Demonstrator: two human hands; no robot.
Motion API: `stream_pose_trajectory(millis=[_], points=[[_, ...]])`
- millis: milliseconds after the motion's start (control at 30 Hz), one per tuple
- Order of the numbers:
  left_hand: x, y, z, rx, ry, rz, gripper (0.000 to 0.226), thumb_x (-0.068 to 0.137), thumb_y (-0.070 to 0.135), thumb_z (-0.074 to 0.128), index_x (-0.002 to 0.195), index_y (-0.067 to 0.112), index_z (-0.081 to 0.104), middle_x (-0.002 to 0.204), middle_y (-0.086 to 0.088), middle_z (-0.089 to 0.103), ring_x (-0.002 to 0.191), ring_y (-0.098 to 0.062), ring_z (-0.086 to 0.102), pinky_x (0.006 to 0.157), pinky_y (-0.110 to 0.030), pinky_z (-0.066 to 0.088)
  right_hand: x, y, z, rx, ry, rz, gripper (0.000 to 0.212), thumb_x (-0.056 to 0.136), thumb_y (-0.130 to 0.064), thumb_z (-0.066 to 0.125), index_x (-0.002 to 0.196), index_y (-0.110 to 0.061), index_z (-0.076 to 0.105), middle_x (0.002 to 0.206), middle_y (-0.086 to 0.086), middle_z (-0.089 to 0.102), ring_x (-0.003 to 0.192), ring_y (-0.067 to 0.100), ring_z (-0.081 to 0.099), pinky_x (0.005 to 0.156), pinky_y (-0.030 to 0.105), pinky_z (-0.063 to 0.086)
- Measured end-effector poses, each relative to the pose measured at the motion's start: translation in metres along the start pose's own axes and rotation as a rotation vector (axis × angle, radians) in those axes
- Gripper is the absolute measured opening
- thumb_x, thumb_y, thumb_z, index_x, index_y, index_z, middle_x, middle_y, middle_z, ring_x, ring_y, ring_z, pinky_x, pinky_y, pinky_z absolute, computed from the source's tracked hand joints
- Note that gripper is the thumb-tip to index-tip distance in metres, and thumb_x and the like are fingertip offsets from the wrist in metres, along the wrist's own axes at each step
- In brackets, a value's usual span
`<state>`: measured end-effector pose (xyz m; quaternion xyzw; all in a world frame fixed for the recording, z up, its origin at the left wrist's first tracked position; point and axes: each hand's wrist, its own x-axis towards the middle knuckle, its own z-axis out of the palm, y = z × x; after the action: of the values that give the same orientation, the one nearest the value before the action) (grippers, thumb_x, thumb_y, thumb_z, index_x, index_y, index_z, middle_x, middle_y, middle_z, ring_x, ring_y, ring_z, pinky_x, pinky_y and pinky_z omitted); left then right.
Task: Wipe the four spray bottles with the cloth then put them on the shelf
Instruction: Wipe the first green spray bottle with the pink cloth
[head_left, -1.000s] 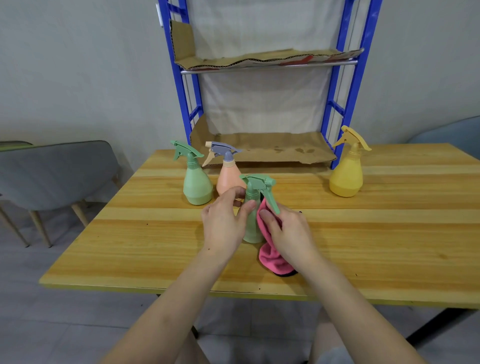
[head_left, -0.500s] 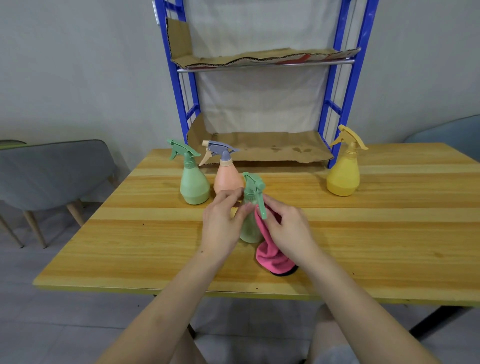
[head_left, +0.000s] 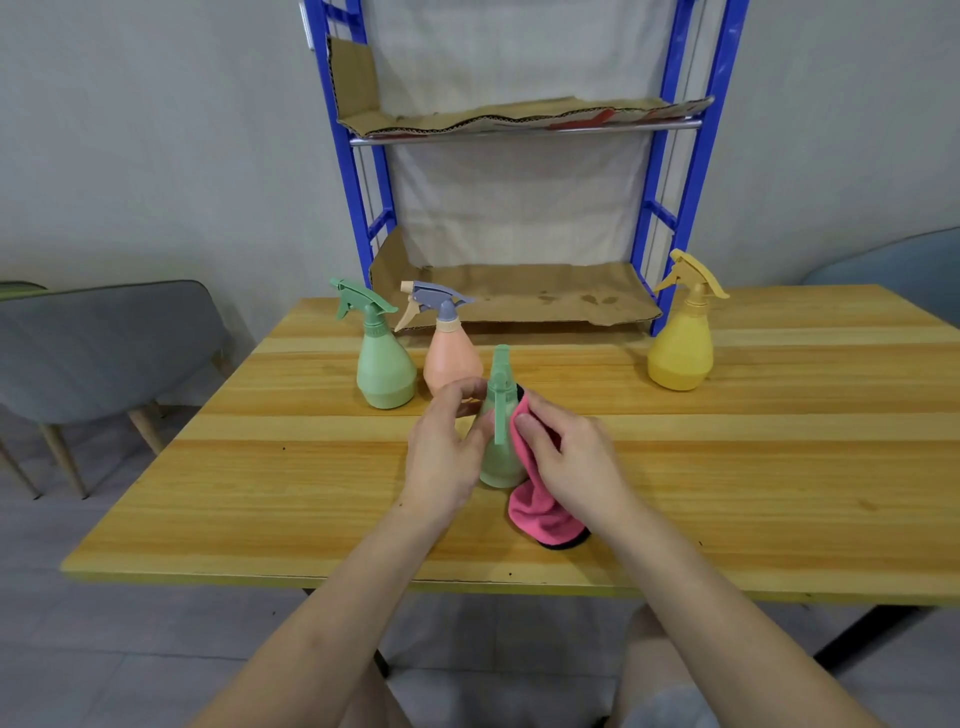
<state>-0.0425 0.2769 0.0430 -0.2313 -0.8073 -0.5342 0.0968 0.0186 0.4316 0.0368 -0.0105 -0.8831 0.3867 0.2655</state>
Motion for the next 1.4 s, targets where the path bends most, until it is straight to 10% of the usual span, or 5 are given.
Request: stream_pose_trajectory(millis=[267,433,700,1067,1400], points=[[0.000,-0.004,-0.002,-0.012,0.023,0.026,0.030,0.098,0.019,0.069,0.127,0.014,0.067,0.119,0.007,0.059,0.107,0.011,0.056,0.094,-0.006,0.044,-0.009,0.014,-0.002,-0.067,-0.056,0.014,0.039,0.105,-0.029,0.057,0.143,-0.027,0.061,0.117,-0.007,0.077,0.100,0.008,0.071,0.086,0.008,0.048],[-0.006,-0.007,0.003,-0.181,0.006,-0.097,0.040,0.099,0.029,0.067,0.138,0.021,0.061,0.129,0.010,0.067,0.122,-0.005,0.061,0.106,-0.037,0.052,-0.004,-0.002,-0.002,0.114,-0.040,0.063,0.045,0.101,-0.029,0.064,0.145,-0.030,0.058,0.143,-0.011,0.062,0.133,0.003,0.056,0.111,0.025,0.046],[-0.010,-0.017,0.009,-0.206,0.034,-0.099,0.038,0.102,0.026,0.063,0.136,0.041,0.057,0.137,0.014,0.065,0.130,0.002,0.055,0.116,-0.040,0.045,-0.010,0.022,0.002,-0.087,-0.105,0.123,0.033,0.108,-0.025,0.049,0.087,-0.025,0.074,0.067,-0.008,0.069,0.064,0.013,0.063,0.069,0.034,0.051],[-0.008,-0.028,0.006,0.020,-0.012,-0.058,0.053,0.092,0.063,0.046,0.143,0.050,0.051,0.153,0.022,0.046,0.133,0.032,0.015,0.123,-0.056,0.028,-0.005,0.009,0.004,-0.035,-0.024,0.048,0.038,0.105,-0.039,0.054,0.142,-0.036,0.060,0.097,-0.005,0.079,0.082,0.012,0.070,0.078,0.036,0.056],[-0.011,-0.011,0.002,0.068,-0.046,-0.090,0.047,0.095,0.062,0.049,0.142,0.054,0.050,0.131,0.050,0.037,0.139,-0.002,0.041,0.117,-0.056,0.036,-0.006,0.015,-0.003,-0.010,-0.084,0.062,0.036,0.104,-0.035,0.057,0.140,-0.034,0.063,0.101,-0.009,0.079,0.085,0.011,0.071,0.079,0.029,0.055]])
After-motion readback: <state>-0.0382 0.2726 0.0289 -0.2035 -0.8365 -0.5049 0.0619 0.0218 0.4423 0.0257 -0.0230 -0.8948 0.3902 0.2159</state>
